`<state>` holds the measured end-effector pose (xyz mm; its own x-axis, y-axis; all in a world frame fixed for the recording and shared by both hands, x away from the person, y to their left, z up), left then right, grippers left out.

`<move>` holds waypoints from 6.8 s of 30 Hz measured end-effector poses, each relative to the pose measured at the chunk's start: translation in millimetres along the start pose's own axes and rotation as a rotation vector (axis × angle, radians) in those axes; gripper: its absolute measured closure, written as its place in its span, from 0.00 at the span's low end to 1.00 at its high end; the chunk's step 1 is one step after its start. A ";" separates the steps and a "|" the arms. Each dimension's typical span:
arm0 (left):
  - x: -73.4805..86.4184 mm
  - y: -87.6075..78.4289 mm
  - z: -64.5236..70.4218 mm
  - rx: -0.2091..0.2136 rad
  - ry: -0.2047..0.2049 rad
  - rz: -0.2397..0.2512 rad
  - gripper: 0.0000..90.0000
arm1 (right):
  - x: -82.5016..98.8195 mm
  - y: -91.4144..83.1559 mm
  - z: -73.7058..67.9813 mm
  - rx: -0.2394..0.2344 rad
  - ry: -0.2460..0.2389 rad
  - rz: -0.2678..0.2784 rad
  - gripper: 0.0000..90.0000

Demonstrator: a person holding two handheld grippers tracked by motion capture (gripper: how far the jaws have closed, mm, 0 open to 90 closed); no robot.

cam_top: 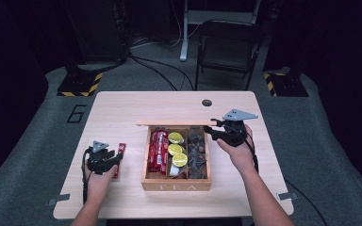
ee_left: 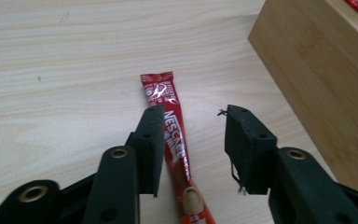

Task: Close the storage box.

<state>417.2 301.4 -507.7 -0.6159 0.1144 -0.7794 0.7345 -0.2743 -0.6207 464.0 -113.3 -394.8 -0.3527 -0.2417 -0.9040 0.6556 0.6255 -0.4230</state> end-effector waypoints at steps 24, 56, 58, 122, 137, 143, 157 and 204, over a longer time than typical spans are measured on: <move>-31.3 -23.2 49.3 0.130 0.101 0.037 0.54 | 1.3 -0.7 -0.8 -0.003 -0.006 -0.007 0.61; -104.5 -55.4 82.8 0.188 0.210 0.102 0.52 | 4.0 -1.7 -2.3 -0.004 -0.007 -0.015 0.60; -107.8 -56.6 85.3 0.189 0.216 0.108 0.52 | 4.2 -1.8 -2.6 -0.004 -0.005 -0.017 0.60; -127.0 -66.9 98.3 0.222 0.255 0.157 0.61 | -24.5 -41.9 -29.1 -0.016 -0.024 -0.035 0.55; -116.3 -70.0 98.2 0.247 0.270 0.154 0.58 | -14.9 -47.5 -34.6 -0.019 -0.047 -0.036 0.57; -111.8 -73.9 100.0 0.246 0.294 0.147 0.58 | -11.2 -48.1 -35.3 -0.030 -0.049 -0.037 0.56; -84.8 -74.4 102.6 0.245 0.310 0.171 0.56 | 9.0 -53.6 -45.4 -0.031 -0.090 -0.055 0.56; -9.0 -66.6 105.7 0.277 0.337 0.152 0.54 | 83.3 -58.6 -70.0 -0.032 -0.087 -0.085 0.54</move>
<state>343.7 217.7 -450.3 -0.3466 0.3451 -0.8722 0.6769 -0.5518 -0.4873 349.4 -118.1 -441.0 -0.3461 -0.3573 -0.8675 0.6039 0.6228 -0.4974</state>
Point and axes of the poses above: each handheld gripper's, and its own axes: y roughly forward along the jaws, x roughly out of its underside, z roughly to its right, the point moved 3 cm from there along y, roughly forward along the jaws, and after that the axes turned 1 degree about y, right-handed, at the moved point
